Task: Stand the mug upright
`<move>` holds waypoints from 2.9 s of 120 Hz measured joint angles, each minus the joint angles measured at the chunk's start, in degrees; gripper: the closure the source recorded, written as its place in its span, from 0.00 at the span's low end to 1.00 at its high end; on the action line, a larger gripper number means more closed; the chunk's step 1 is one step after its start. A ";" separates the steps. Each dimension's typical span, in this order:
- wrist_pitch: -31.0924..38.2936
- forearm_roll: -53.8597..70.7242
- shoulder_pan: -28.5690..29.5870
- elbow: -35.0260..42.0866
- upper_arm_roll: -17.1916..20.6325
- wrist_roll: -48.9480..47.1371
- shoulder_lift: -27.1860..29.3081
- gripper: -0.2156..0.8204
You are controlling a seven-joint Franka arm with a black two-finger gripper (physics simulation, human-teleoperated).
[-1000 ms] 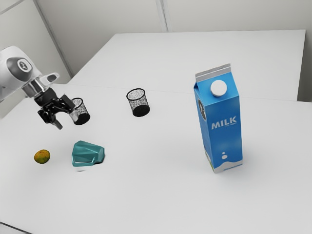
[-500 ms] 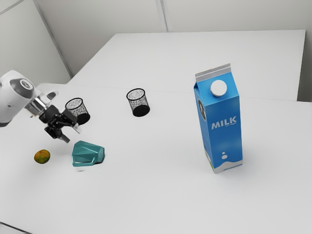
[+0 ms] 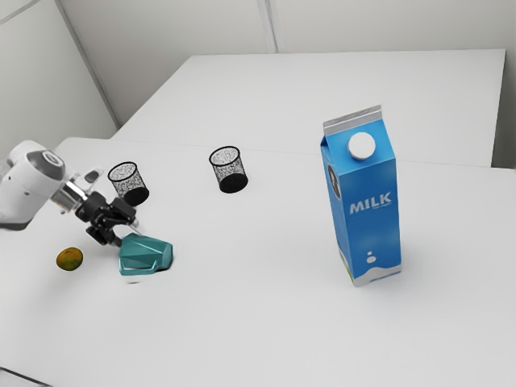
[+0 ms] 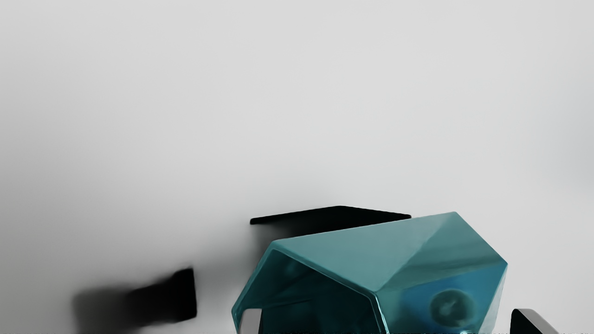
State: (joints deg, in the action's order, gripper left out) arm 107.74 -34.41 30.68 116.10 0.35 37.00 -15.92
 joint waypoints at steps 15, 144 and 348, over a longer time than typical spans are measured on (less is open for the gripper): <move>0.23 -1.33 0.02 1.33 0.00 1.37 0.16 0.23; 0.31 -12.07 0.34 3.50 0.11 14.67 1.02 0.78; 15.06 28.92 -23.83 8.97 1.44 -6.57 21.08 0.97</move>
State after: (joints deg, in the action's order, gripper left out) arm 122.80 -5.49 6.85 125.07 1.79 30.43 5.16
